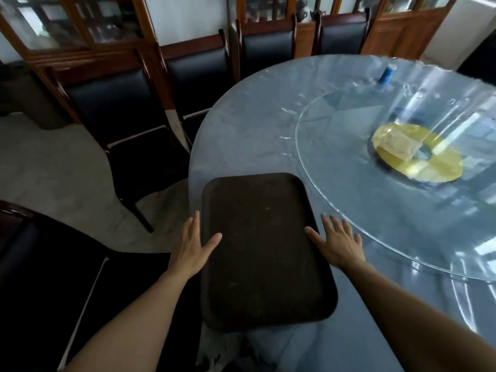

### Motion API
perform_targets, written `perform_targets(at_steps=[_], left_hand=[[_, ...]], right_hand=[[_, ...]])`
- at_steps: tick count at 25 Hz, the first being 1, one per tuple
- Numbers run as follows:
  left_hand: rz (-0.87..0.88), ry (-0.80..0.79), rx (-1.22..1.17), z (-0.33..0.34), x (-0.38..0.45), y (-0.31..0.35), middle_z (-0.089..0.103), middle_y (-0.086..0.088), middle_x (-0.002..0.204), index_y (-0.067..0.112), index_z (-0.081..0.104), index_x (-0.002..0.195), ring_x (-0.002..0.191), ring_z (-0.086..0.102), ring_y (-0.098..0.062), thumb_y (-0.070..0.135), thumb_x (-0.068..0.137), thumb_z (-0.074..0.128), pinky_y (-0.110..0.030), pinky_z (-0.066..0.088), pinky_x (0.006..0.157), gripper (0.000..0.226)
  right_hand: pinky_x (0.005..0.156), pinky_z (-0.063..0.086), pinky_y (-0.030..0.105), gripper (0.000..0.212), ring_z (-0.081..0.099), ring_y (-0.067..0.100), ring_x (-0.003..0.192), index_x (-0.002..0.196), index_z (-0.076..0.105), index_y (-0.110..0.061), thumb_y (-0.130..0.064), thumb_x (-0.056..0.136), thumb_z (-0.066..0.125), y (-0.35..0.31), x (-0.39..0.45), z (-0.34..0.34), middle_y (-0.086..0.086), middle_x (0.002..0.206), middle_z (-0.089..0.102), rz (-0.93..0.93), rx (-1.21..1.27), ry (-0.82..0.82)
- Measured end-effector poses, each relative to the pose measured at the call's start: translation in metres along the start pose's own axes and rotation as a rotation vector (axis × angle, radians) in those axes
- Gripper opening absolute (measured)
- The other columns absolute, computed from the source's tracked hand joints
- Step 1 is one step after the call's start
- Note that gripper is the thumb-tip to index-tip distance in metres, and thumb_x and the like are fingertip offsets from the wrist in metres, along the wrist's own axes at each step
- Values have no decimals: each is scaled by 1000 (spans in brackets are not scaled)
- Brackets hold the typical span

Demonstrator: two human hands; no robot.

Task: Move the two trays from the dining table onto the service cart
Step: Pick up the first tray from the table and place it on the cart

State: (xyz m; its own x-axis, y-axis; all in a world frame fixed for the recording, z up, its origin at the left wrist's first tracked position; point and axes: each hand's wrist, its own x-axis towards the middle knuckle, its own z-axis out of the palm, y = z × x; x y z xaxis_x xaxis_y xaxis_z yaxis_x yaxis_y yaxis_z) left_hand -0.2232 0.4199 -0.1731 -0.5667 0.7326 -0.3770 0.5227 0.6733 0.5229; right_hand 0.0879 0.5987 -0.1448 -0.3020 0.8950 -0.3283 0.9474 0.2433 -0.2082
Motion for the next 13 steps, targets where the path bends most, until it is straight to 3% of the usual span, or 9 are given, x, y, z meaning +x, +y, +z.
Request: perform_targets(at_steps=[5,8,13], left_hand=[[-204,-126,-202,17,29,-1,7,-8,166,30,2,158,148,23,-32,83,81,36,-51,28,113,99],[-311,-140,-290,18,46,6,9,-11,166,25,12,158,148,22,-35,81,82,36,-55,29,115,97],[-485,-258,-458,8,62,14,20,-7,164,39,9,157,143,31,-37,90,74,34,-63,38,105,100]], right_hand=[[108,28,58,89,24,35,142,155,8,-29,-81,84,23,3,32,22,3,160,22,132,160,-169],[113,25,55,91,25,41,141,155,5,-27,-80,84,26,0,49,27,14,158,21,213,285,-272],[116,17,56,91,17,43,143,155,10,-30,-82,82,25,-19,73,23,16,160,13,366,507,-349]])
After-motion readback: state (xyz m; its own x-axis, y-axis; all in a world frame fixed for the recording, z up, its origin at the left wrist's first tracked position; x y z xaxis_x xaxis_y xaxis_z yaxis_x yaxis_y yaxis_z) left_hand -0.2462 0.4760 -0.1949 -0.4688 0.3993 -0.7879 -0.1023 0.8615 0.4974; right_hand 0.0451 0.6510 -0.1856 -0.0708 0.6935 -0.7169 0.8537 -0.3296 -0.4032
